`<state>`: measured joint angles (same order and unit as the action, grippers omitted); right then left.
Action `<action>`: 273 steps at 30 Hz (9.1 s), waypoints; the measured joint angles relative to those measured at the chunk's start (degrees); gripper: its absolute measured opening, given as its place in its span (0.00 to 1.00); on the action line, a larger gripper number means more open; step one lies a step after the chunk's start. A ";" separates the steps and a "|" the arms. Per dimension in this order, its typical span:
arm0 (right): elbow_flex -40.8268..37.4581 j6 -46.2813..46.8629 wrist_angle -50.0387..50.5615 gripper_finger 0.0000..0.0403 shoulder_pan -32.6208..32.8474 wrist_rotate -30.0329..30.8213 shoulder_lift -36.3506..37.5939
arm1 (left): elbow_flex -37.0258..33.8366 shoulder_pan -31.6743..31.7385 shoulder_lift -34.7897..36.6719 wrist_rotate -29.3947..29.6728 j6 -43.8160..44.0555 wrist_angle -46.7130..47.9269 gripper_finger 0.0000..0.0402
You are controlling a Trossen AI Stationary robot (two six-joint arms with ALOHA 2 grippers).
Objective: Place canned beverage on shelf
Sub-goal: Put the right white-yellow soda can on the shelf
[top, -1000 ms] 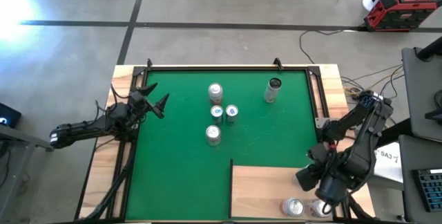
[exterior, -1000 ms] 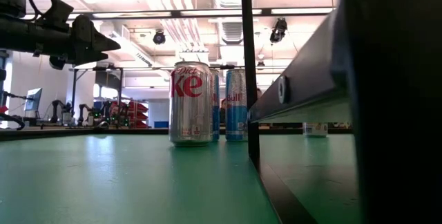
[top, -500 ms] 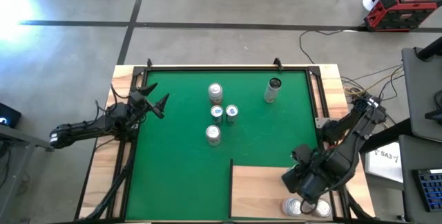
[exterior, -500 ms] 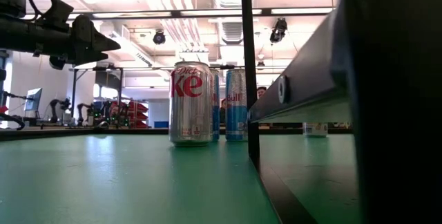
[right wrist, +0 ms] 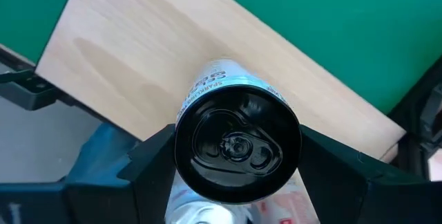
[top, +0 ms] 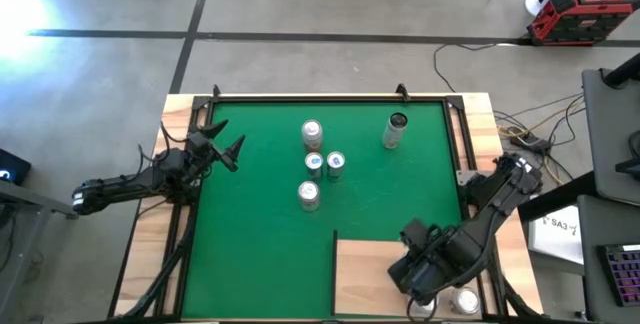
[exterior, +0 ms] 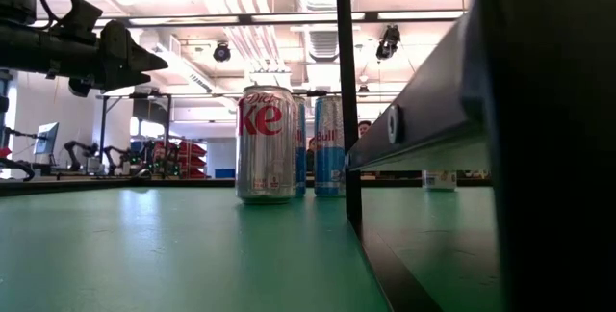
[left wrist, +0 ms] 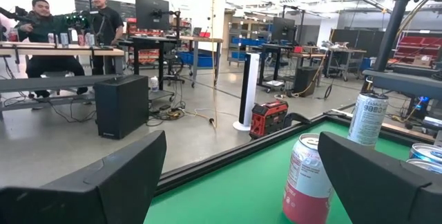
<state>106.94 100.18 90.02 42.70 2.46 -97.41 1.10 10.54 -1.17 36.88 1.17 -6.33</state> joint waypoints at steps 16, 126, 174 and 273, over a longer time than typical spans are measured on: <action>10.53 -3.49 0.04 0.63 -0.75 -1.41 -9.34 | 0.00 -0.01 0.02 0.00 0.00 0.01 0.90; 10.81 32.05 -5.01 0.88 -0.50 -0.46 -9.54 | 0.02 0.00 0.00 0.00 0.00 0.00 0.90; 3.61 33.90 -12.16 0.65 -0.74 -3.99 -9.46 | 0.00 0.00 0.02 0.02 0.00 0.00 0.90; 2.50 12.13 -17.51 0.69 -0.20 -10.67 -9.63 | 0.00 -0.01 0.01 0.00 0.00 0.00 0.90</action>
<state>109.44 112.31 72.51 42.50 -8.21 -107.04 1.11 10.53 -1.16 36.88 1.17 -6.33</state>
